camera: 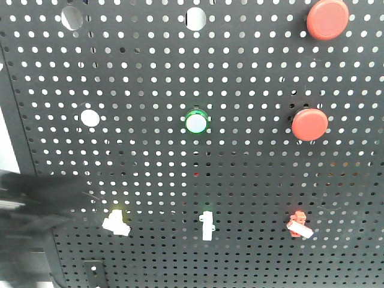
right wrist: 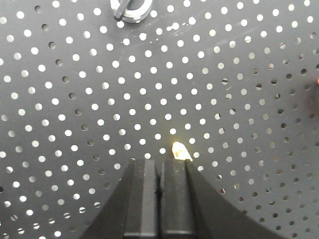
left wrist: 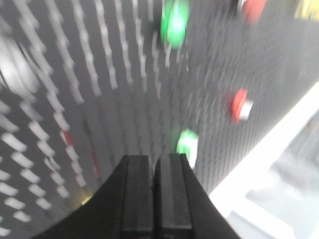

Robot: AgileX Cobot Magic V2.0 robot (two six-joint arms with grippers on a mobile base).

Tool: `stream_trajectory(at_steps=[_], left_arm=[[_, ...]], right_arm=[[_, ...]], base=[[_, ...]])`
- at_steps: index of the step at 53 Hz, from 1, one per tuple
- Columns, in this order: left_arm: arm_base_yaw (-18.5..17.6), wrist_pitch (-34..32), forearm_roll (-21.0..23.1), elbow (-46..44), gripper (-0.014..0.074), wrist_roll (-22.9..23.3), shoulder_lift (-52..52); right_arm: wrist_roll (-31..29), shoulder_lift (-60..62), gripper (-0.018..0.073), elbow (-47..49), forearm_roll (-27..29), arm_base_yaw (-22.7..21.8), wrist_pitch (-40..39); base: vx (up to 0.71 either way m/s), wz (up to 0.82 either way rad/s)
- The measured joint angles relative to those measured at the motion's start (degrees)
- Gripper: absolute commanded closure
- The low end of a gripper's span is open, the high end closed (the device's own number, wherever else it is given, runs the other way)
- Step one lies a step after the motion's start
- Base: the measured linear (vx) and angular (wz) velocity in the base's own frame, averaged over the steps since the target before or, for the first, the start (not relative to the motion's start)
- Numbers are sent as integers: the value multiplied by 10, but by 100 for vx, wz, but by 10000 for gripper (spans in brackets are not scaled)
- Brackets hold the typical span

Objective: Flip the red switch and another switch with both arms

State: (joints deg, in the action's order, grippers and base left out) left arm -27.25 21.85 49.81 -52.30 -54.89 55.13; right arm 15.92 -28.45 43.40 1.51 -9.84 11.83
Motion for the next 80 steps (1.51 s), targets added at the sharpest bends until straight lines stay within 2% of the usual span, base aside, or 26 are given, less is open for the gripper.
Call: stream_trajectory(at_steps=[16, 29, 42, 80], left_arm=[[0, -36, 2, 4, 594, -5, 51], [0, -109, 8, 53, 594, -4, 50], [0, -129, 11, 55, 594, -4, 51], [0, -176, 12, 78, 594, -3, 118]], right_arm=[[0, 0, 566, 0, 0, 0, 0], [-1, 0, 566, 0, 0, 11, 0], [-1, 0, 566, 0, -11, 30, 23], [-2, 0, 566, 0, -15, 30, 45]], base=[[0, 0], [0, 0], [0, 0], [0, 0]])
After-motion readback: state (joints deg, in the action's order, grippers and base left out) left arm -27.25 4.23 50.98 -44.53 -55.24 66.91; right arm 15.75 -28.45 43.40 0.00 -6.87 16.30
